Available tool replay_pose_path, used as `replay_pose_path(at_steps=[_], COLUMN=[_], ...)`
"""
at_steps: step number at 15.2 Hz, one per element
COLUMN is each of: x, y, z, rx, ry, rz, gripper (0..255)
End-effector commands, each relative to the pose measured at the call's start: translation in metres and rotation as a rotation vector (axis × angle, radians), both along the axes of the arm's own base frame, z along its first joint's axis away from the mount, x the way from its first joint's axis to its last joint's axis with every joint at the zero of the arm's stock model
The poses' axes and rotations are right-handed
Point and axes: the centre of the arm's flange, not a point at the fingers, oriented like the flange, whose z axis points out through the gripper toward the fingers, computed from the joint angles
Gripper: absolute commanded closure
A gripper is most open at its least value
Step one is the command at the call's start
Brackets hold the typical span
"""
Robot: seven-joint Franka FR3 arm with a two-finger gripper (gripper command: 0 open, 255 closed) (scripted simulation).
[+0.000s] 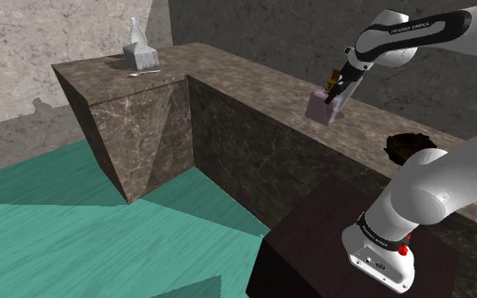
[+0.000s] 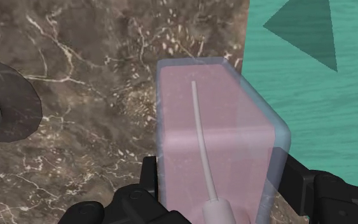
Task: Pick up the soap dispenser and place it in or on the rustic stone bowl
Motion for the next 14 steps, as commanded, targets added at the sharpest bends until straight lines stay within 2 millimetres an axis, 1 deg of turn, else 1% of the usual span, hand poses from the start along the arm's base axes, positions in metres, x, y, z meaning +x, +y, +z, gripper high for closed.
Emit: replay_pose_path(at_steps=[1, 14], x=[0.000, 0.000], y=[0.000, 0.000], z=[0.011, 0.079], rx=[0.000, 0.000], ry=[0.000, 0.000], rz=[0.000, 0.000], gripper=[255, 255])
